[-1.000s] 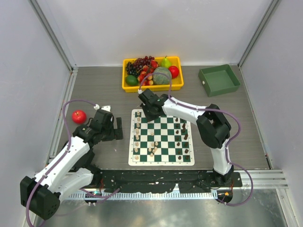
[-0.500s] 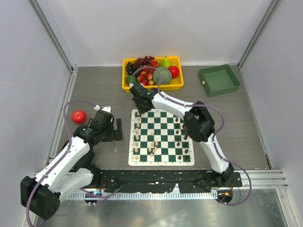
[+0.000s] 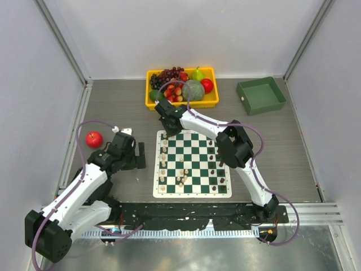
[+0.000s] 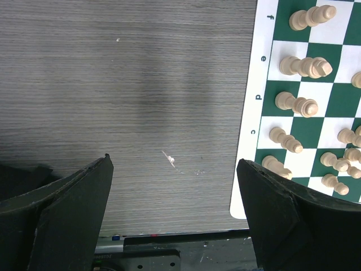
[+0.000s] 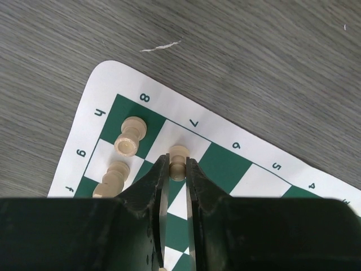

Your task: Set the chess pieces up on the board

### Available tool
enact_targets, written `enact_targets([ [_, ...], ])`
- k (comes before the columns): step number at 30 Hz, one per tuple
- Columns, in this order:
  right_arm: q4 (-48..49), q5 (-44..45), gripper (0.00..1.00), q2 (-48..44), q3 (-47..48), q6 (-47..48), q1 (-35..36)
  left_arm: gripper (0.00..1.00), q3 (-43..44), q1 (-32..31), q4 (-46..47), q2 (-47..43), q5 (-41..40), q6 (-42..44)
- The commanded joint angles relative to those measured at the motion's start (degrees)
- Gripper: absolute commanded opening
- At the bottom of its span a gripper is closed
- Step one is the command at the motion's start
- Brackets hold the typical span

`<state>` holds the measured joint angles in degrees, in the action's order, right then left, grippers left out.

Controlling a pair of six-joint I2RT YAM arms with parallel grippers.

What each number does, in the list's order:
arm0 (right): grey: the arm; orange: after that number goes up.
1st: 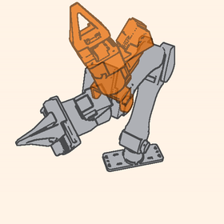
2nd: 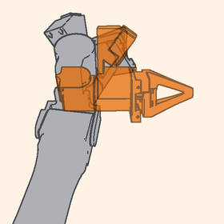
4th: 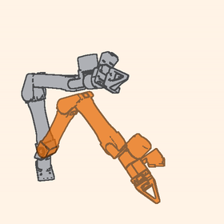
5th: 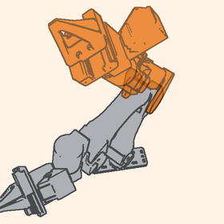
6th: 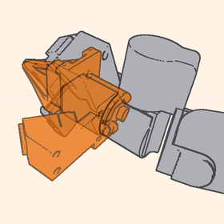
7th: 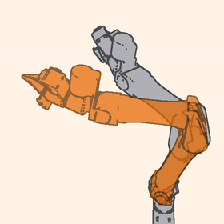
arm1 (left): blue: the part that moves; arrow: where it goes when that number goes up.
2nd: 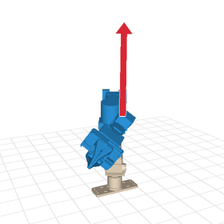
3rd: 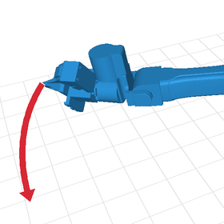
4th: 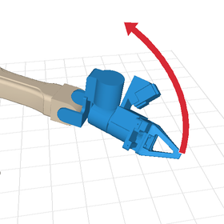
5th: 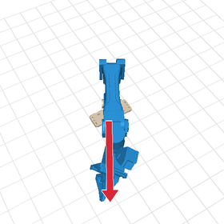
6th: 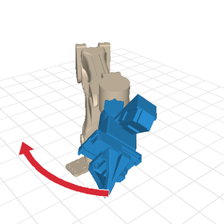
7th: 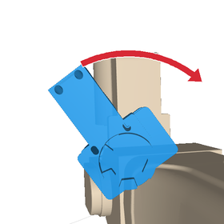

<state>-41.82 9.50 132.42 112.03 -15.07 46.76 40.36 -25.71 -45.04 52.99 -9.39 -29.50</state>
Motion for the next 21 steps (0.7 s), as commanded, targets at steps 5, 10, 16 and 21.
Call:
enact_targets([
  [5,0.08,0.61,0.18,0.38,2.76,0.83,-0.44,0.99,0.25,0.67,1.0,-0.35,-0.37,0.76],
  [10,0.08,-0.53,0.19,0.56,2.76,0.92,-0.53,1.0,0.07,0.67,1.09,-0.43,-0.19,0.67],
  [16,0.08,-2.46,0.27,1.09,2.23,0.48,-0.71,0.99,-0.02,0.75,0.92,-0.52,-0.1,0.84],
  [21,-0.19,-2.55,0.39,-0.32,2.84,0.48,-0.62,1.0,0.07,0.75,0.91,-0.52,-0.02,0.76],
])
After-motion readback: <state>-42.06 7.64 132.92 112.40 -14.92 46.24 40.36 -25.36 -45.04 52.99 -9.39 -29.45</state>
